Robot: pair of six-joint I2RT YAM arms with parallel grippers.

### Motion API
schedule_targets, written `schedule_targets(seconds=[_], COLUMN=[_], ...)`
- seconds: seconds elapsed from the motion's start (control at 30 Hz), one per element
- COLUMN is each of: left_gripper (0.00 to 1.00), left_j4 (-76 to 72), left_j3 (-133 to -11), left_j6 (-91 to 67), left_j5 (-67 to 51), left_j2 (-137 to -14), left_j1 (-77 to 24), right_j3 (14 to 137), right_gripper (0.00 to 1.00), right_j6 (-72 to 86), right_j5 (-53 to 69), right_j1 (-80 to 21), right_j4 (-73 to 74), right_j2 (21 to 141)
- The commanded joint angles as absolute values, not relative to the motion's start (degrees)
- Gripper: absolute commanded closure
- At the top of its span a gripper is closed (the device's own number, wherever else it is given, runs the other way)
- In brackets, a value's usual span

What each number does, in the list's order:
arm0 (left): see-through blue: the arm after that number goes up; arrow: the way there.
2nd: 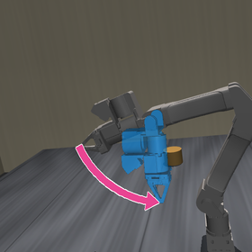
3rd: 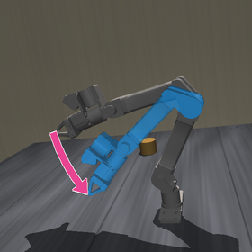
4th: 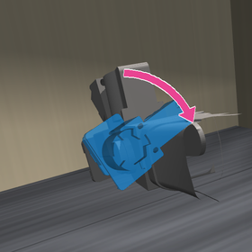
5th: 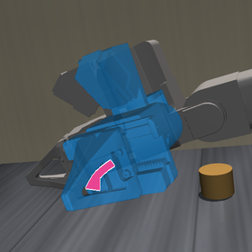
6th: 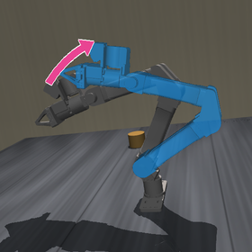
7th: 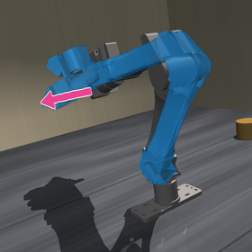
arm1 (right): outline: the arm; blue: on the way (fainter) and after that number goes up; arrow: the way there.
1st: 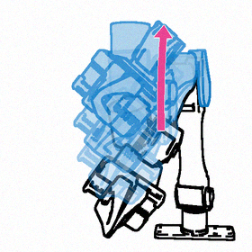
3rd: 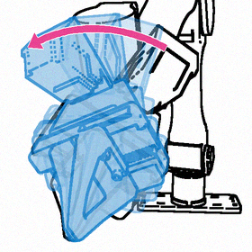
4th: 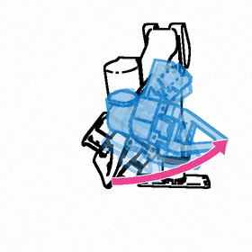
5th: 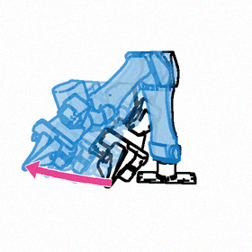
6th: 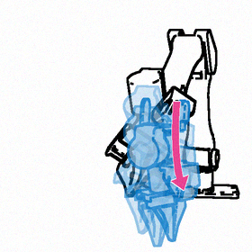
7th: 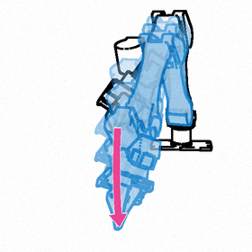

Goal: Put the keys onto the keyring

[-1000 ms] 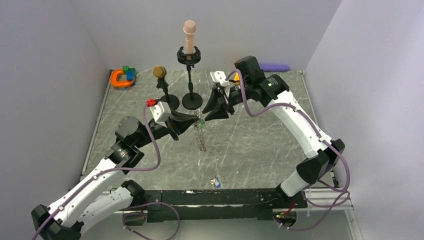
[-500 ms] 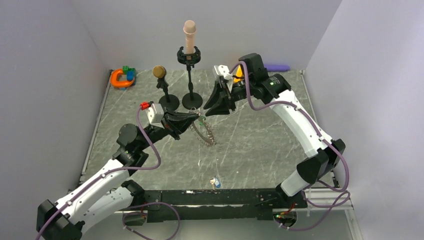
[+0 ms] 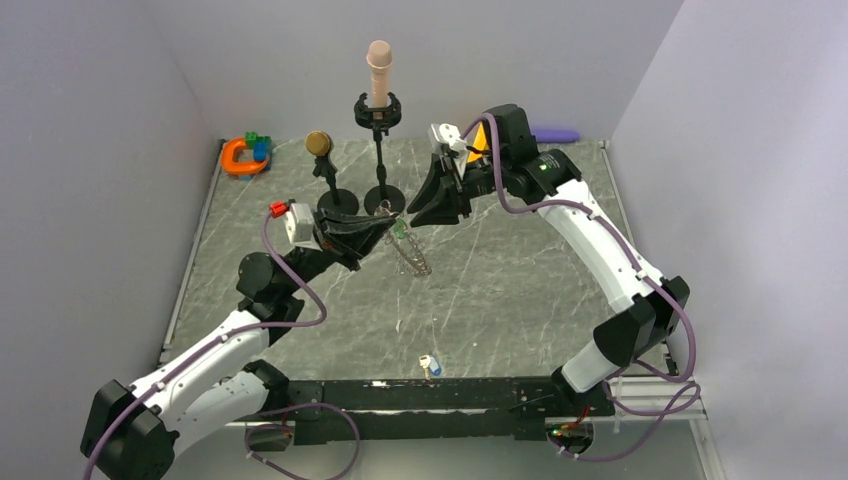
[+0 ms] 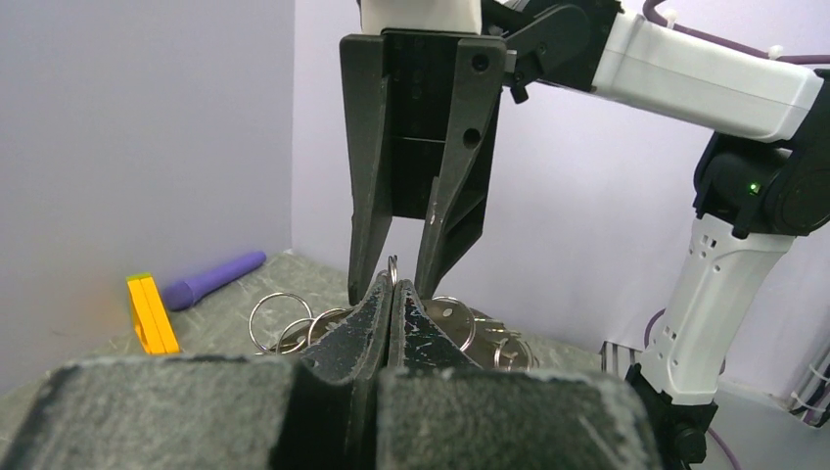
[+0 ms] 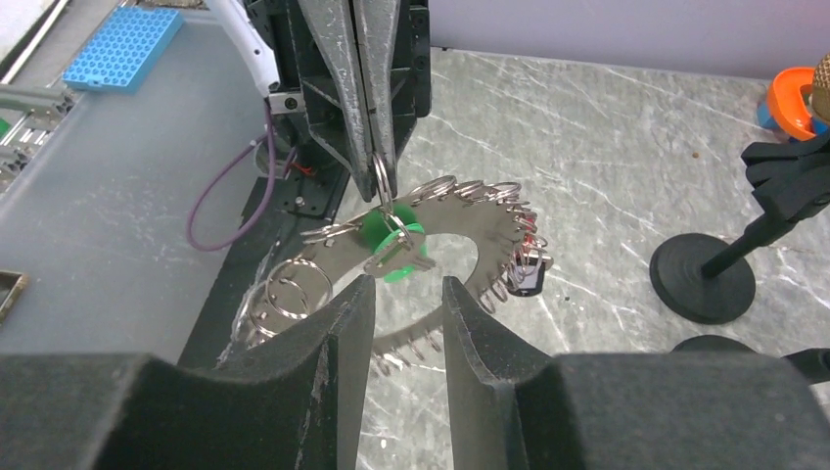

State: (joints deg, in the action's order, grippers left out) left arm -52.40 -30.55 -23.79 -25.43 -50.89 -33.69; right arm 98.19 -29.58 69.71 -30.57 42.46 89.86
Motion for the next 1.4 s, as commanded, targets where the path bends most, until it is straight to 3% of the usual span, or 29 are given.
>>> schedule_targets(seconds=[0.0,0.53,0.7,0.97,1.37], left_gripper=[1.0,1.0,1.0,1.0,1.0], left_j4=[-59.37,-65.54,-67.83,-67.39,-71.97], left_j3=[-32.45,-33.28,-34.02,-34.27,-36.47], left_j6=[-25.79,-29.08,-30.24,-29.71,-31.16], left_j5=[-26.93,-30.0,-30.66,-30.16,-27.62], left_j2=[-51.45,-55.63,-57.21,-56.74,-60.34], left_j1=[-33.14,-31.66,-31.35,-31.15,-31.2], right_j3=[97.67,96.68,96.85,96.08,96.09], right_gripper=[0.64,0.65,0.75,1.0,1.0], right_j6=[-26.52,-21.51,-21.78,-22.07,-22.48], right_j5=[71.67,74.15,74.47,74.77,72.82], right_j1=[-30.34,-30.14,-30.15,-30.1,-31.25], right_j4=[37.25,32.52,32.92,33.22,33.44], right_j2=[88.25,87.86,87.96,87.54,87.06])
